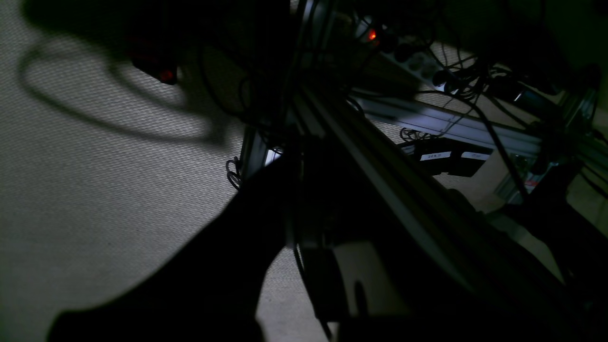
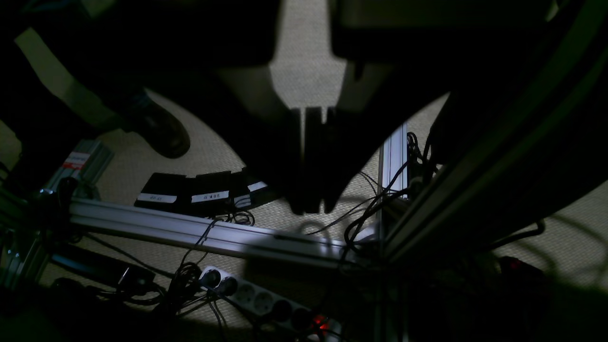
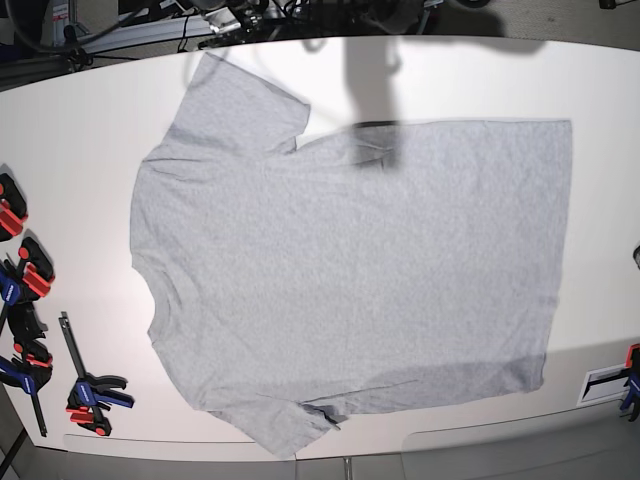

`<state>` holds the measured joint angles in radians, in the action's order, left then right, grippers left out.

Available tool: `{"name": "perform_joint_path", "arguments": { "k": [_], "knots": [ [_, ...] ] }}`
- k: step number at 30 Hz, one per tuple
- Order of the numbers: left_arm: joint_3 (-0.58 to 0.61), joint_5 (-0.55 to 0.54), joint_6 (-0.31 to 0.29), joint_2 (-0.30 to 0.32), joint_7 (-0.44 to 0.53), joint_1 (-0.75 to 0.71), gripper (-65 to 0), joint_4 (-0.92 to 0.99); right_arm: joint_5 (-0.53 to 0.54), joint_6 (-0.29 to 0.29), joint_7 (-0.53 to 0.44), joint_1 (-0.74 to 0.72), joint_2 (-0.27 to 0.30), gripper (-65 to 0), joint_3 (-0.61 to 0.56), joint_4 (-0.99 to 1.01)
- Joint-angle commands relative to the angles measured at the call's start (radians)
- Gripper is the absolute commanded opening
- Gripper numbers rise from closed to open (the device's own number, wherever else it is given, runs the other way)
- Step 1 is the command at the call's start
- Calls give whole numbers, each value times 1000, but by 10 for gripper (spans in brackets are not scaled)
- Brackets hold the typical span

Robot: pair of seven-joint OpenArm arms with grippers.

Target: Fold the T-shirt properly

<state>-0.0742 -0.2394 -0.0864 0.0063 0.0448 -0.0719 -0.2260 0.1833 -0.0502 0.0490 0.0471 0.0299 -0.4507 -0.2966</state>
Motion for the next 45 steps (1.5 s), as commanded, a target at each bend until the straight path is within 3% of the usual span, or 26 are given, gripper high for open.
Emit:
{"name": "perform_joint_path", "arguments": {
  "k": [1,33,45],
  "knots": [
    [-3,4,-14,-6,8,0,-650,-6,-1,-10,-8,-5,-2,-650,-2,-9],
    [-3,3,-14,-3,8,-8,-650,-10,-1,-10,-4,4,1,-650,-2,-9],
    [-3,3,-14,17,24,-235,-650,-264,-2,-11,-72,134,53,-650,-2,-24]
  ]
}}
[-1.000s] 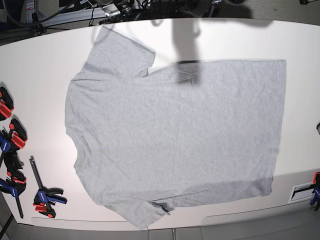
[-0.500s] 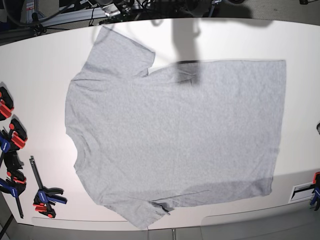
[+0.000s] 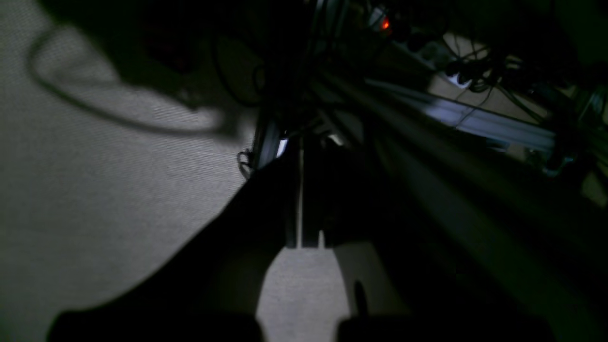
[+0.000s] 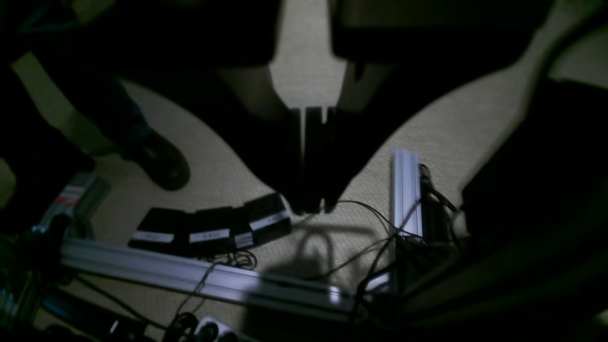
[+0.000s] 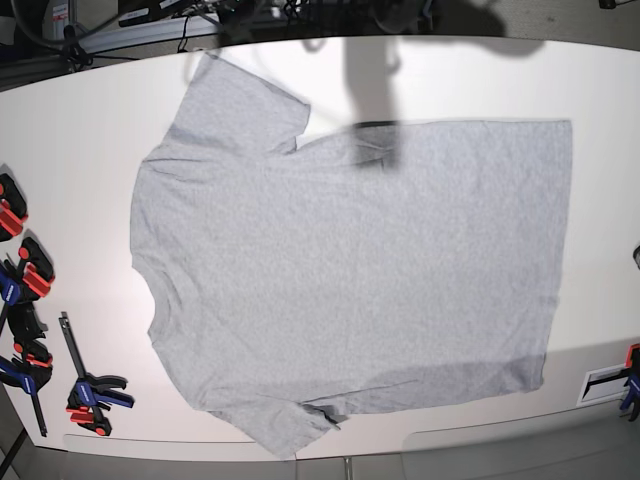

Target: Fold the T-shirt properly

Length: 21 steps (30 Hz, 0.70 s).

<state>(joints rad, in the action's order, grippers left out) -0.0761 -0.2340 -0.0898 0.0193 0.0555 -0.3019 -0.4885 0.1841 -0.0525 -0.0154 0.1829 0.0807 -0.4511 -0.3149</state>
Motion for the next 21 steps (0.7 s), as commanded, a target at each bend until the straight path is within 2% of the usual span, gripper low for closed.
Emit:
{"name": "perform_joint_path", "arguments": {
  "k": [1,6,13,21],
  "knots": [
    [-1,-3,-11,13,20,-30,-650,-33,-2,-9,-19,15,10,-650,-1,-17],
    [-1,-3,-11,55,23,-154,-650,-196,-2,-9,-74,117,54,-650,-1,-117],
    [-2,-4,-11,118,23,-325,-650,-422,-2,-34,-97,289,94,-650,16,-315],
    [-43,-20,-11,137,24,-509,-650,-682,3,-45,-141,535,94,-650,193,-568]
  ]
}}
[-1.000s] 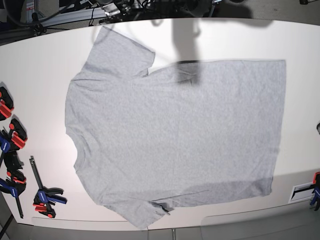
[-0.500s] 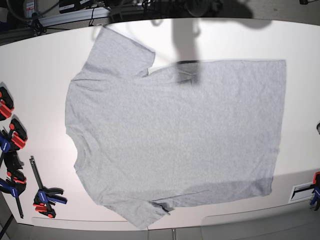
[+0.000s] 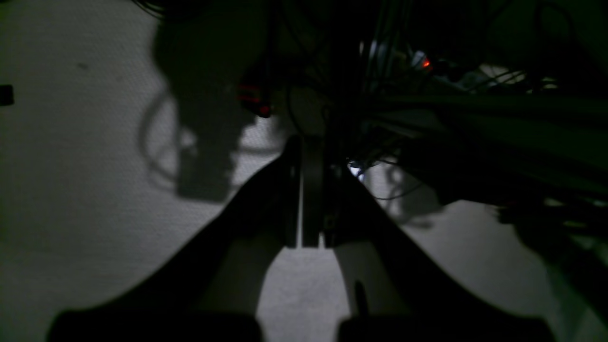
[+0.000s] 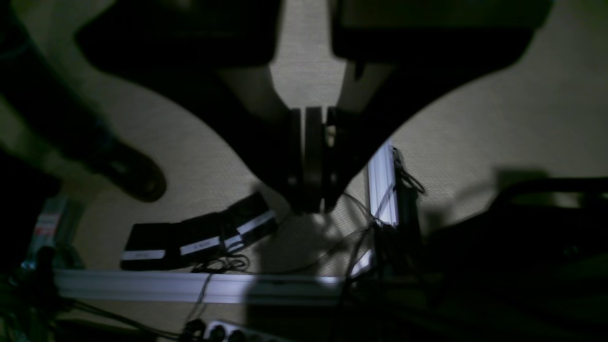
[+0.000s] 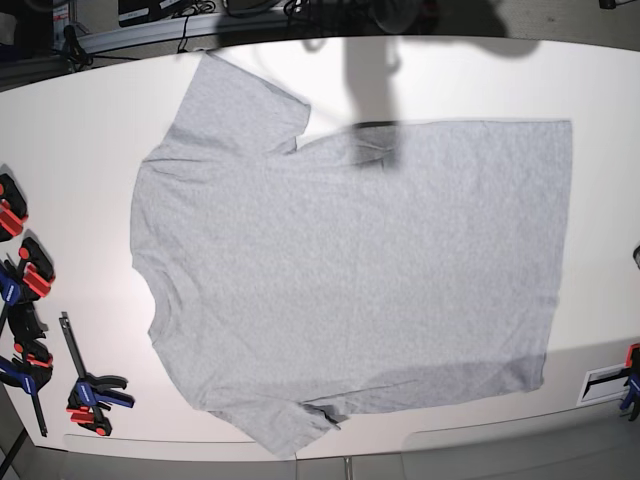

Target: Fold the T-shirt properly

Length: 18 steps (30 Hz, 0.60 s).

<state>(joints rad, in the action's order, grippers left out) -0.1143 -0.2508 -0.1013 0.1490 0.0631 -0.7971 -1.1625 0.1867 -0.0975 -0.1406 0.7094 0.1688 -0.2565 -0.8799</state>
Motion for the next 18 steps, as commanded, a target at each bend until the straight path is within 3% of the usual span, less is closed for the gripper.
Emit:
{"name": "perform_joint_path", "arguments": {
  "k": [1,5,11,18],
  "knots": [
    [-18,-19,1,8,16,-31,-650,-38,0,1,-22,42,6,-650,23,-39],
    [-72,-68,0,12,15,-87,-650,-155,15,1,-47,171,9,-650,107,-198],
    [-107,-95,0,69,12,-164,-650,-309,169,1,-46,365,14,-650,225,-492],
    [-175,-96,-17,71,1,-237,-650,-529,264,1,-47,549,14,-650,381,-877]
  ]
}}
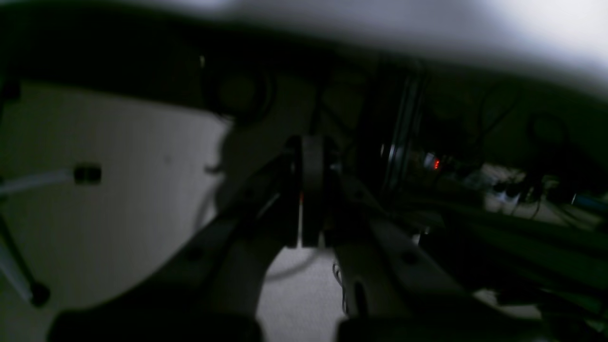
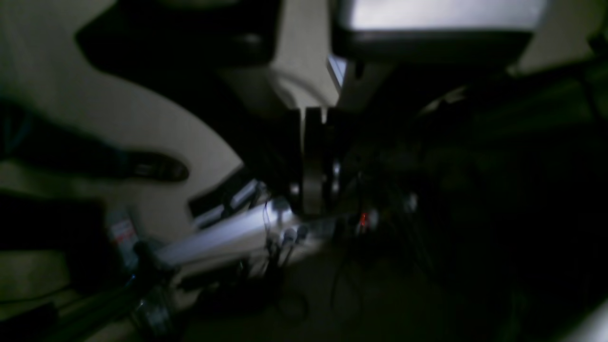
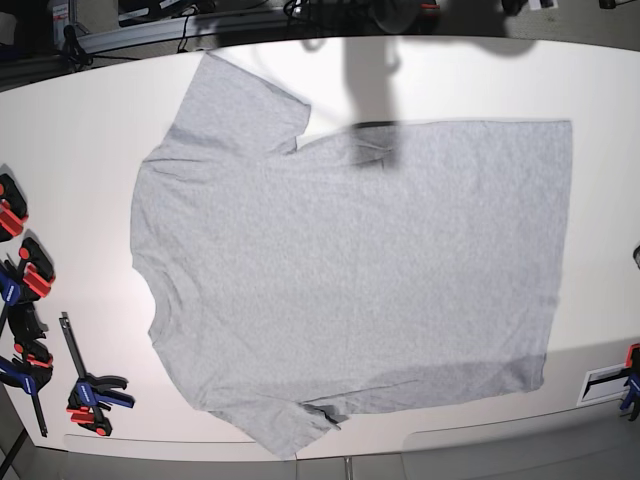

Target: Fold the T-shirt properly

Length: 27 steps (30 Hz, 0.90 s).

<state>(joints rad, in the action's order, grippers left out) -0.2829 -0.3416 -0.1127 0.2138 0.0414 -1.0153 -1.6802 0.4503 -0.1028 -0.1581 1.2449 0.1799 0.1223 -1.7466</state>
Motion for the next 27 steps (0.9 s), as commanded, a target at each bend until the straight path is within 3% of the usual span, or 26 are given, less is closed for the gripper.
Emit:
{"name": "perform_joint_path", "arguments": {
  "k": [1,7,10,11,14,17,20,22,27],
  "knots": [
    [-10,-5,-21,6,6,-24,-650,-45,11,6,-29,23,3,-650,25,-63],
    [-12,-9,-126,6,-126,-32,-650,-224,29,9,-24,34,-3,-650,116,-313],
    [-12,-9,-192,6,-144,-32,-650,-281,55,23,-23,23,-3,-650,121,-385],
    [-12,-9,-221,6,-146,-31,-650,-295,109,55,-8,12,-3,-650,121,-397],
    [-12,-8,-334,6,-146,-29,-650,-320,299,229,125,-54,-13,-650,121,-402],
    [-12,-8,-443,7,-147,-19,-650,-322,416,451,232,-152,-70,-650,121,-378],
    [-12,-8,-491,35,-146,-15,-650,-322,528,640,269,-245,-132,-650,121,-333],
    [-12,-8,-491,57,-156,-15,-650,-322,570,683,290,-306,-168,-650,133,-302],
    [-12,-8,-491,81,-199,-15,-650,-322,573,671,297,-458,-216,-650,282,-236]
  ]
}}
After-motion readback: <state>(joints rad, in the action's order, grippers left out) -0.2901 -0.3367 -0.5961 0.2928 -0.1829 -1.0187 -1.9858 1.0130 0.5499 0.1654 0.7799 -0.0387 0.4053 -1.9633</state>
